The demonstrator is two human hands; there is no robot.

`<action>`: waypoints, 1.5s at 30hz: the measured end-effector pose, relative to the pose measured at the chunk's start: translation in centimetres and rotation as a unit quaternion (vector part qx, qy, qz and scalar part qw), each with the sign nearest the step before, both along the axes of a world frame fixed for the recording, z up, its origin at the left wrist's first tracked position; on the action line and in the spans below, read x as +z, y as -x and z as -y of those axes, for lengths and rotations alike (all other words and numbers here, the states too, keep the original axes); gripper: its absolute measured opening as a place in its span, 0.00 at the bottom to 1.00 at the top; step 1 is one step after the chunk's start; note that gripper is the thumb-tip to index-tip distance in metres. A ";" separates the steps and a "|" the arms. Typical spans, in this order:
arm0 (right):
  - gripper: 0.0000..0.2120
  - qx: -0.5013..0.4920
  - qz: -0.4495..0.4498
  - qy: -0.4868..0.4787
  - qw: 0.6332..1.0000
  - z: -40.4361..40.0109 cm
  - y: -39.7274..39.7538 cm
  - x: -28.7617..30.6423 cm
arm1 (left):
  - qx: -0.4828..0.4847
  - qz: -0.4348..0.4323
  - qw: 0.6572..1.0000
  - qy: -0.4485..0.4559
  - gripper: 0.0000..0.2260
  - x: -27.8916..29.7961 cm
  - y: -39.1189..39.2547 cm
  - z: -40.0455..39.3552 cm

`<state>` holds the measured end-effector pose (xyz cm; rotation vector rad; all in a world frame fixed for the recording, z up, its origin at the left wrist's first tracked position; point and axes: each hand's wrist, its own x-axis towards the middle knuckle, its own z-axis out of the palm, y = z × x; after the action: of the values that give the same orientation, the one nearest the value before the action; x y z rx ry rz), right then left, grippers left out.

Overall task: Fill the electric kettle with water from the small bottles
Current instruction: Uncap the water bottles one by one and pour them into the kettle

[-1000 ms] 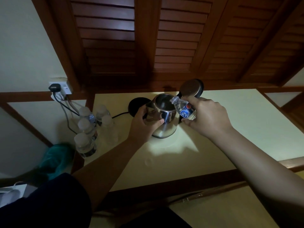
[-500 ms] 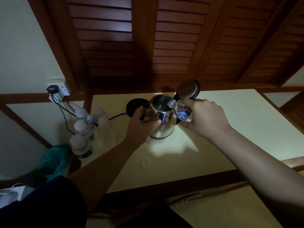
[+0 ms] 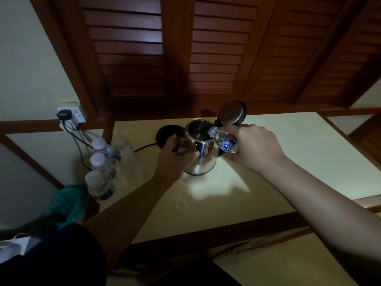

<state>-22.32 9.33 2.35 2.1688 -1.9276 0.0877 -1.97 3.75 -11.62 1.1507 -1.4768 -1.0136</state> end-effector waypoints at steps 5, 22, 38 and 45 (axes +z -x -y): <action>0.25 -0.001 -0.008 -0.003 1.000 0.1 -0.1 0.4 | 0.000 -0.006 1.000 0.002 0.22 -0.1 0.1 -0.1; 0.25 0.009 -0.037 -0.033 0.999 0.8 -1.0 3.0 | -0.007 -0.012 1.000 0.007 0.24 -0.2 -0.1 0.0; 0.23 0.012 -0.094 -0.064 0.993 1.5 -2.1 4.0 | 0.001 -0.001 1.000 0.013 0.23 -0.2 -0.1 0.0; 0.20 0.001 -0.101 -0.084 0.991 1.7 -2.5 5.2 | 0.003 -0.006 1.000 -0.003 0.22 -0.2 -0.1 0.0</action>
<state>-19.77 7.61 7.55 2.1866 -1.8764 -0.2937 -1.90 3.79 -11.81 1.1512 -1.4595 -1.0205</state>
